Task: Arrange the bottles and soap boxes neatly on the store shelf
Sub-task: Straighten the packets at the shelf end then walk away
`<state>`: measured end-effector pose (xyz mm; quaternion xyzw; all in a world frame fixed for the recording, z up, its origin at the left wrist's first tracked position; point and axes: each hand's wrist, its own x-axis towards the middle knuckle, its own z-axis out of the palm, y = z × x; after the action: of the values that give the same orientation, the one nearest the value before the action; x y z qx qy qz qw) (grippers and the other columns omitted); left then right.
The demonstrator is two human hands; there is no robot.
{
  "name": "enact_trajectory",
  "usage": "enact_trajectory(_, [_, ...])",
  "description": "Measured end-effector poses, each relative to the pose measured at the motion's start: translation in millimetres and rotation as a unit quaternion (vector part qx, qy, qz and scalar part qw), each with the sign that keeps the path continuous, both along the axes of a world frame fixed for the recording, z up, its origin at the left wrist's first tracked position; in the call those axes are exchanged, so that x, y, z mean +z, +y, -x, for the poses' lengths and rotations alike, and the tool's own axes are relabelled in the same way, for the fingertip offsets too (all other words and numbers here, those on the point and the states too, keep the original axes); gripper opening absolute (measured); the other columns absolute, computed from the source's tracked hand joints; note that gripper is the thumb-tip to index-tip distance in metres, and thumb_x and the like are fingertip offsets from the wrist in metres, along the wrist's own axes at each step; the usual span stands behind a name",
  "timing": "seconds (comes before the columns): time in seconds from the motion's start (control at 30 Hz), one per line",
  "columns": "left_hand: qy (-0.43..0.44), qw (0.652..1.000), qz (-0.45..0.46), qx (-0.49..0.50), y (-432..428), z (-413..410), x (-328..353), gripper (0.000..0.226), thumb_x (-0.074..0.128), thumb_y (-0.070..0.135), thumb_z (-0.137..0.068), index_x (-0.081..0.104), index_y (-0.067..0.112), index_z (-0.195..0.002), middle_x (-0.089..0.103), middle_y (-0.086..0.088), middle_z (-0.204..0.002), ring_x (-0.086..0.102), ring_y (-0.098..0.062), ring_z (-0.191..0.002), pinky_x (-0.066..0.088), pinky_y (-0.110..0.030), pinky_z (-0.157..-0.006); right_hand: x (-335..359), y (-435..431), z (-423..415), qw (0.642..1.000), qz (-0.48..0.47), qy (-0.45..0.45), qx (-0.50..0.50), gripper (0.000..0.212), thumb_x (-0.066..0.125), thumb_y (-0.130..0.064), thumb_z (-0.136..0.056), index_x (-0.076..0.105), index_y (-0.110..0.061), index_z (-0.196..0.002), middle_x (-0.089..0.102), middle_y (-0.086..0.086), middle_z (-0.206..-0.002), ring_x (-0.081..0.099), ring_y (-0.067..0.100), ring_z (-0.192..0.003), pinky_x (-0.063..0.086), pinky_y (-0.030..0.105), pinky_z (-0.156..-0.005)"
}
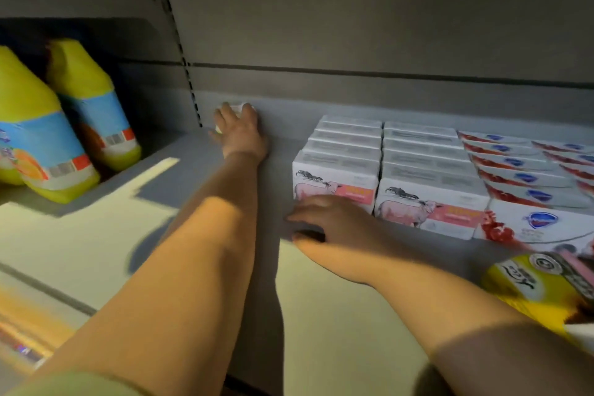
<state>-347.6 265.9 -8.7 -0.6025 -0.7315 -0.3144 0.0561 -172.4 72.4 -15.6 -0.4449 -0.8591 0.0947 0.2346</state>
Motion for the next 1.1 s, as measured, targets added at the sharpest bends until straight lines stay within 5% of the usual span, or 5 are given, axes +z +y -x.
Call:
enact_trajectory(0.43, [-0.276,0.96,-0.037,-0.003,38.8,22.7,-0.6,0.056,0.071,0.031,-0.074,0.042,0.017,-0.119,0.03,-0.018,-0.132,0.051,-0.04,-0.104,0.042,-0.034,-0.098,-5.4,5.3,-0.8,1.0,-0.011,0.003,-0.002,0.034,0.059,-0.034,-0.084,0.064,-0.03,-0.118,0.056,-0.014,-0.124,0.045,0.001,-0.117,0.026,0.011,-0.102])
enact_trajectory(0.6, [-0.557,0.819,-0.141,0.005,16.4,31.4,7.8,0.051,0.068,0.017,-0.07,0.03,0.015,-0.104,0.054,-0.011,-0.107,0.052,-0.026,-0.086,0.042,-0.023,-0.067,-5.2,4.5,1.0,1.0,0.003,0.022,-0.01,0.032,0.06,-0.029,-0.084,0.065,-0.028,-0.116,0.056,-0.014,-0.123,0.045,-0.001,-0.115,0.022,0.003,-0.098])
enact_trajectory(0.7, [-0.654,0.739,-0.163,0.02,2.4,35.5,9.2,0.041,0.066,0.019,-0.076,0.035,0.013,-0.101,0.059,-0.012,-0.106,0.06,-0.025,-0.091,0.049,-0.032,-0.084,-4.7,4.2,2.0,1.0,-0.002,0.015,-0.018,0.033,0.059,-0.03,-0.084,0.065,-0.028,-0.116,0.056,-0.015,-0.122,0.046,0.0,-0.115,0.024,0.006,-0.099])
enact_trajectory(0.9, [-0.691,0.68,-0.216,0.118,-58.4,24.0,11.8,0.019,0.048,0.011,-0.091,0.038,0.018,-0.076,0.051,-0.009,-0.099,0.052,-0.024,-0.085,0.047,-0.034,-0.084,-5.1,5.1,3.2,1.0,0.004,-0.002,-0.031,0.036,0.057,-0.03,-0.083,0.064,-0.024,-0.118,0.058,-0.011,-0.126,0.047,0.004,-0.118,0.025,0.007,-0.098])
enact_trajectory(1.1, [-0.78,0.606,-0.142,0.064,-151.1,-2.8,18.9,0.042,0.06,0.018,-0.087,0.037,0.017,-0.122,0.05,-0.001,-0.092,0.056,-0.015,-0.074,0.049,-0.027,-0.066,9.2,-8.5,2.1,0.995,-0.005,-0.052,-0.083,0.027,0.051,-0.028,-0.085,0.067,-0.015,-0.103,0.063,0.002,-0.112,0.055,0.021,-0.105,0.045,0.03,-0.088])
